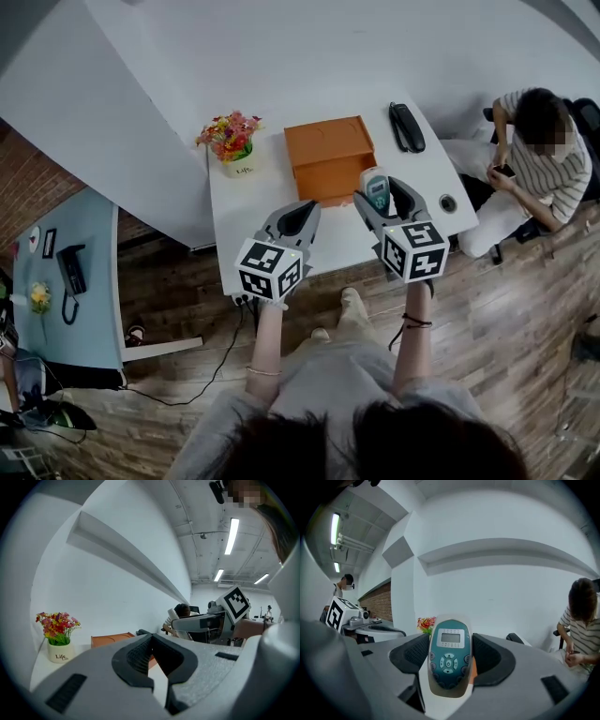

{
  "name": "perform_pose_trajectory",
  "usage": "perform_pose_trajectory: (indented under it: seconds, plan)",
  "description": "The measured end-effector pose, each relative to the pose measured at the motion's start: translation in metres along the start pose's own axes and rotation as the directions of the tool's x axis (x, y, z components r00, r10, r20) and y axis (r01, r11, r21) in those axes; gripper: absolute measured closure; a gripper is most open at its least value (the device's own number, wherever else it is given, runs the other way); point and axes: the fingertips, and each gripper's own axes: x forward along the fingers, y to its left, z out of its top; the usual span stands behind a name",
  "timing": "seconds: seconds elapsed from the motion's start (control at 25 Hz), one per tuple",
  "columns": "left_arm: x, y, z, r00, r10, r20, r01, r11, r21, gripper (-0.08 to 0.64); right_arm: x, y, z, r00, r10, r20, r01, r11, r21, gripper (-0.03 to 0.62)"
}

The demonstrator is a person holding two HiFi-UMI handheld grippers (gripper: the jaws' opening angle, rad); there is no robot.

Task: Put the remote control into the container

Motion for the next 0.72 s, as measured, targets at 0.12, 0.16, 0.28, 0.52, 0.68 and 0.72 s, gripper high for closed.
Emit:
perform_pose_trajectory:
  seconds: [0.12,0.16,0.28,0.52,0.68,0.72]
  plan:
    - [0.009,0.008,0.004,1.000,0.016,0.005,-0.016,1.000,-0.011,0.557,0.012,-0.008,0.010,1.000,0.011,-0.001,-0.011,1.000,-0.027,0.307]
    - [0.012,0.010,0.004,1.000,0.019,0.008,-0.018,1.000,-0.015,0.557,0.015,-0.010,0.012,1.000,0.017,-0.003,-0.017,0.999,-0.033,0.307]
    - [0.021,0.014,0.003,1.000,0.021,0.017,-0.021,0.999,-0.030,0.557,0.027,-0.016,0.012,0.999,0.023,-0.025,-0.024,0.998,-0.064,0.307]
    - [0.040,0.031,-0.003,0.999,0.054,0.004,-0.054,0.997,-0.057,0.557,0.055,-0.021,0.010,0.995,0.069,-0.075,-0.077,0.991,-0.107,0.307]
    - [0.050,0.041,-0.004,0.997,0.075,0.002,-0.075,0.995,-0.073,0.557,0.071,-0.023,0.011,0.991,0.096,-0.096,-0.109,0.985,-0.135,0.307]
    - [0.053,0.045,-0.004,0.997,0.081,0.001,-0.081,0.994,-0.076,0.557,0.076,-0.023,0.012,0.989,0.105,-0.101,-0.119,0.983,-0.139,0.307]
